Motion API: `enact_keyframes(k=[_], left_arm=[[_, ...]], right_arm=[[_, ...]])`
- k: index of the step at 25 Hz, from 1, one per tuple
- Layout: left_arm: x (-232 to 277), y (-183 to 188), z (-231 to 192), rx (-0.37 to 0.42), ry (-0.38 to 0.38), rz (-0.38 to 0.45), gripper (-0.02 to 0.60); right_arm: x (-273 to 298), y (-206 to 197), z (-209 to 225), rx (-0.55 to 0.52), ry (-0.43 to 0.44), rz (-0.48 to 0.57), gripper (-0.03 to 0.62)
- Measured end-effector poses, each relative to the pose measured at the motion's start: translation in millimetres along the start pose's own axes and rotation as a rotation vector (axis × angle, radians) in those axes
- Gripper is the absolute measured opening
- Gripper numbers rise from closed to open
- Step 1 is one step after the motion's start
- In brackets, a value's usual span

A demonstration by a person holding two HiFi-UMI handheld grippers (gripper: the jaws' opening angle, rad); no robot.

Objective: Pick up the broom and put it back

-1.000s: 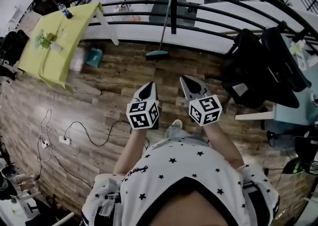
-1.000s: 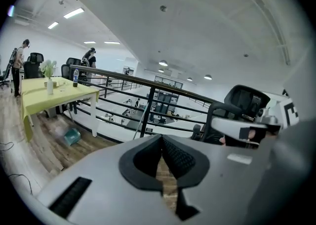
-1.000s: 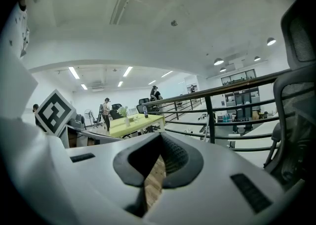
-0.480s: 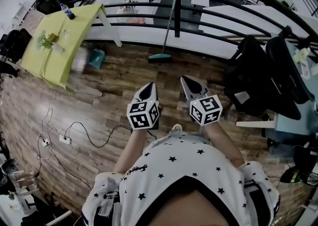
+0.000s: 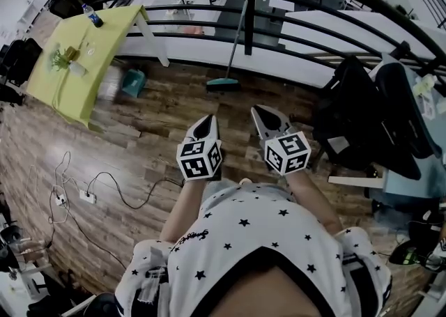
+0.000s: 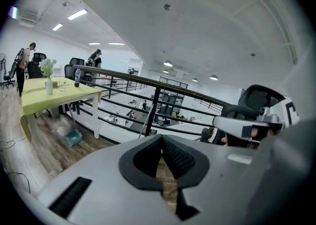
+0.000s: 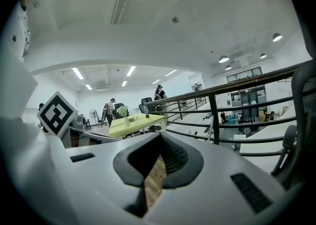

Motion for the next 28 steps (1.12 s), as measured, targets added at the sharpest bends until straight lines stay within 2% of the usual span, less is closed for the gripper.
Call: enact_keyframes(k=[15, 22, 28], left_arm=[[39, 4, -12, -0.023, -0.009, -0.022, 0.012], [81, 24, -31, -0.011, -0.019, -0.016, 0.012], [127, 50, -52, 0.000, -0.057, -0.014, 0.012]], right_arm=[[28, 2, 19, 0.025, 0.013, -0.025, -0.006], [64, 19, 44, 0.025, -0.013, -0.015, -0.006], [107, 46, 66, -0.002, -0.039, -0.004, -0.006]])
Point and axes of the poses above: the fingertips, and each gripper's own axes: x forward along the fingers, z to its right, y out of its top, the point moved 5 cm from there along -x, backward along the fingers, and after that the axes turned 12 degrees about x, right-handed, at the moved point
